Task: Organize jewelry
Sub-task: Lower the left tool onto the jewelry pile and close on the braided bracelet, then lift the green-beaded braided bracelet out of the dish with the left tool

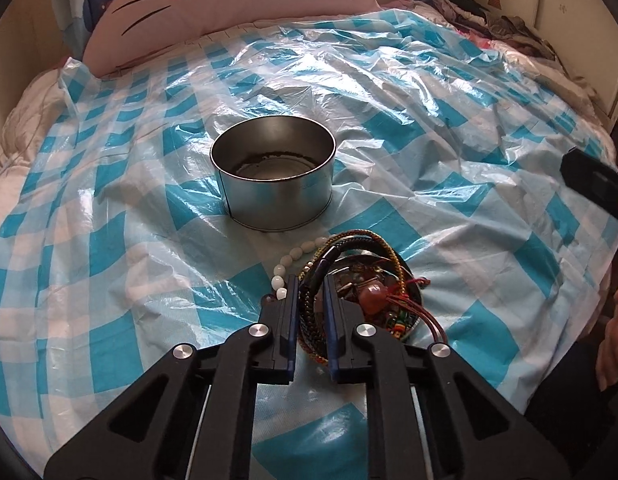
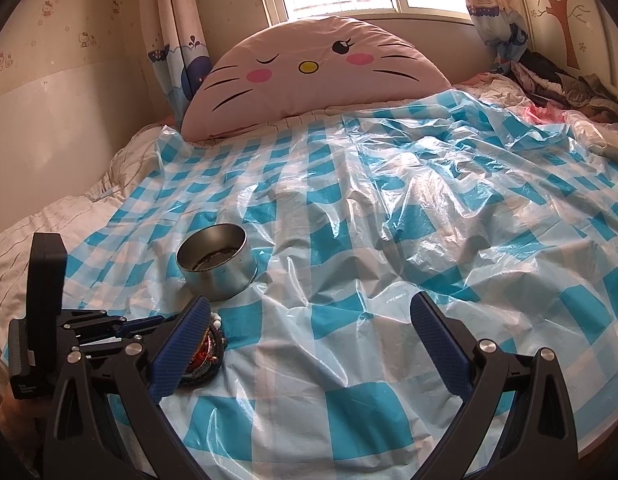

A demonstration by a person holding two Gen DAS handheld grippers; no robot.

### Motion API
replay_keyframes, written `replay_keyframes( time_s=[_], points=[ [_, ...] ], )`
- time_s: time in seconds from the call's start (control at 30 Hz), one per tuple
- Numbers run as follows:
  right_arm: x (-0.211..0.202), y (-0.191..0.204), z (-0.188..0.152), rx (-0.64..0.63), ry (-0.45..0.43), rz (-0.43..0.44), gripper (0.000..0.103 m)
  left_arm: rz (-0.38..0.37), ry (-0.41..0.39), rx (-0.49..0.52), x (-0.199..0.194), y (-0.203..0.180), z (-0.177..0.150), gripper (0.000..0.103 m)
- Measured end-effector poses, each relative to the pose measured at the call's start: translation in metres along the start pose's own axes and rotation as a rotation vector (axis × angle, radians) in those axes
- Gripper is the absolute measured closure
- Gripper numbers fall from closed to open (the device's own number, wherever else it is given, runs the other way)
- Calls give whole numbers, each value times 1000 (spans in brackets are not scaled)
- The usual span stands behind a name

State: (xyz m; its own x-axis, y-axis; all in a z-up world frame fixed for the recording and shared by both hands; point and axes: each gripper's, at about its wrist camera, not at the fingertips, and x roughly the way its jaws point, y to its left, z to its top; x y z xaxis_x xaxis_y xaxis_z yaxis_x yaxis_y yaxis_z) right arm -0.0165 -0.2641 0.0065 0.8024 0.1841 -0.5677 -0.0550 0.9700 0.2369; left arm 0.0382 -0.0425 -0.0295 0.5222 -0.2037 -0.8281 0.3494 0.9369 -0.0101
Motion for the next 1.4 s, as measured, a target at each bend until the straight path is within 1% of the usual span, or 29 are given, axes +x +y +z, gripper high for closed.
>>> replay_keyframes(
  time_s=[0.17, 0.2, 0.23, 0.27, 0.3, 0.33, 0.4, 0.43, 0.47, 0.57, 0.63, 0.67, 0.7, 0.73, 0.77, 0.8, 0.83, 0.87, 0.97, 1.0, 1.03, 1.07, 1.1, 1.13, 1.23, 1.3, 1.33, 1.4],
  points=[
    [5, -1, 0, 10, 27, 30, 7, -167, -33, -160, -22, 32, 0, 92],
    [6, -1, 1, 15, 36, 35, 7, -166, -29, -179, -23, 37, -1, 92],
    [8, -2, 1, 20, 43, 34, 7, -121, -18, -178, -22, 40, -3, 97],
    [9, -3, 1, 24, 50, 36, 7, -41, 2, -160, -19, 41, -5, 100],
    [10, -3, 1, 26, 55, 36, 7, -7, 18, -154, -16, 43, -7, 101],
    [10, -3, 1, 28, 58, 36, 7, -38, 24, -178, -16, 48, -8, 102],
    [11, -2, 1, 29, 59, 35, 7, -80, 4, -201, -24, 56, -9, 103],
    [11, -2, 1, 28, 60, 34, 7, -117, -6, -225, -27, 61, -9, 103],
    [12, -3, 1, 29, 62, 34, 7, -132, -15, -243, -30, 66, -10, 103],
    [12, -3, 1, 29, 65, 30, 7, -141, -31, -243, -32, 69, -8, 102],
    [12, -3, 1, 28, 65, 31, 7, -141, -10, -233, -25, 65, -7, 101],
    [12, -3, 1, 28, 64, 31, 7, -152, 1, -225, -21, 61, -8, 100],
    [12, -4, 1, 29, 64, 32, 7, -152, 12, -216, -17, 58, -8, 93],
    [12, -4, 1, 31, 64, 33, 7, -132, 24, -209, -12, 55, -8, 79],
    [12, -3, 1, 32, 65, 33, 7, -111, 33, -204, -7, 53, -7, 70],
    [12, -3, 1, 32, 65, 33, 7, -98, 35, -205, -2, 53, -6, 54],
    [12, -3, 1, 33, 66, 33, 7, -92, 36, -214, 2, 54, -6, 48],
    [12, -2, 1, 32, 66, 34, 7, -94, 49, -229, 8, 56, -7, 47],
    [12, -3, 1, 26, 64, 32, 7, -174, 99, -284, 23, 61, -9, 47],
    [13, -4, 1, 26, 64, 33, 7, -206, 109, -286, 26, 60, -10, 52],
    [13, -4, 1, 27, 65, 32, 7, -238, 122, -287, 27, 59, -10, 72],
    [13, -4, 1, 28, 65, 32, 7, -272, 134, -294, 28, 58, -12, 80],
    [13, -4, 1, 29, 65, 33, 7, -280, 129, -297, 26, 58, -12, 86],
    [13, -4, 1, 29, 65, 33, 7, -284, 114, -289, 21, 57, -12, 89],
    [13, -4, 0, 31, 67, 34, 7, -281, 83, -280, 9, 54, -12, 90],
    [15, -2, 0, 17, 72, 39, 7, -281, 70, -303, 3, 59, -12, 90],
    [16, 1, 0, 3, 76, 43, 7, -270, 71, -317, 1, 63, -11, 89],
    [17, 7, -1, -26, 83, 42, 7, -209, 111, -317, 5, 67, -13, 89]
  ],
)
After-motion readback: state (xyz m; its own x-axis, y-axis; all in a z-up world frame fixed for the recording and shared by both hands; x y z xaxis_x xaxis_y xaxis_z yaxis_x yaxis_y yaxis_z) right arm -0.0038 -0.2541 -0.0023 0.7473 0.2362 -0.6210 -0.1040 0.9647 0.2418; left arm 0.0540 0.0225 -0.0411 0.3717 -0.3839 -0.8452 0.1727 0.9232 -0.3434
